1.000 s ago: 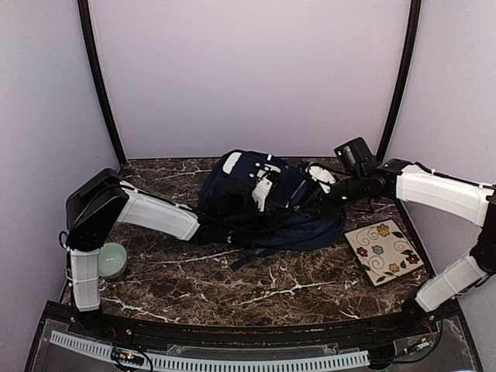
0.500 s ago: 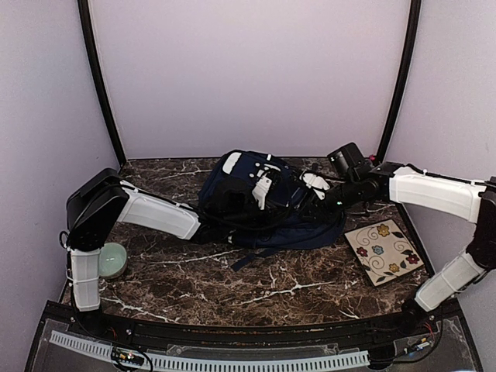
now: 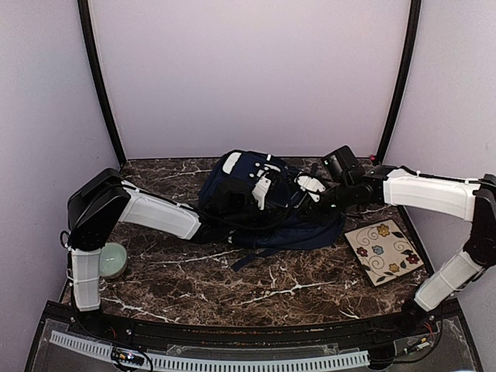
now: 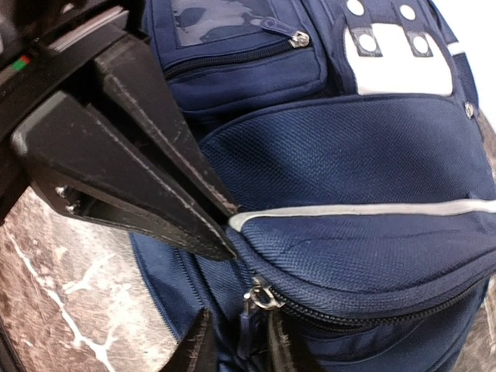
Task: Pack the student bag
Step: Zip the upper front pocket of the student bag.
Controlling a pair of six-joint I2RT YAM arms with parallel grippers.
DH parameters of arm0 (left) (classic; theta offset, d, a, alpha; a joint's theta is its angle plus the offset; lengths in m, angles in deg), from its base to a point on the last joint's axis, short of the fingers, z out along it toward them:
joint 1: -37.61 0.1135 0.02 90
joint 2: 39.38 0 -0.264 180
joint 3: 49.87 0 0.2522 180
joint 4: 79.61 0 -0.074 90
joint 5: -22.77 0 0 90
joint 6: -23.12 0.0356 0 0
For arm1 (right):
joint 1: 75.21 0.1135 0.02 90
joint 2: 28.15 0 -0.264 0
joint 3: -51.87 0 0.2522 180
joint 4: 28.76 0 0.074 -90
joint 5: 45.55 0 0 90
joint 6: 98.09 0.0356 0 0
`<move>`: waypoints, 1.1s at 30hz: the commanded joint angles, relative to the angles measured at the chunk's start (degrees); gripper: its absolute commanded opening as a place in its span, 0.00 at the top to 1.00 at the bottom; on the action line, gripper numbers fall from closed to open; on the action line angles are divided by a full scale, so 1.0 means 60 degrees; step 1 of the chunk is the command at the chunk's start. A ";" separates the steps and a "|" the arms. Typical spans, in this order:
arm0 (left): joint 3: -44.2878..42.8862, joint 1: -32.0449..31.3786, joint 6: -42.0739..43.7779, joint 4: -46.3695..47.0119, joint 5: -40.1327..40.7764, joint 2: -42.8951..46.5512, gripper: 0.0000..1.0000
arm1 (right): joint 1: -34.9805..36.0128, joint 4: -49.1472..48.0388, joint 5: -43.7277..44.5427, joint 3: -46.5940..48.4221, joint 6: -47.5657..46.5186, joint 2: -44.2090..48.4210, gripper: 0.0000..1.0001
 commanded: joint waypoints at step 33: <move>0.0912 -0.0016 0.2636 -0.3659 0.1286 0.1926 1.00 | -0.1536 0.3616 -0.0437 0.0582 -0.1425 0.0802 1.00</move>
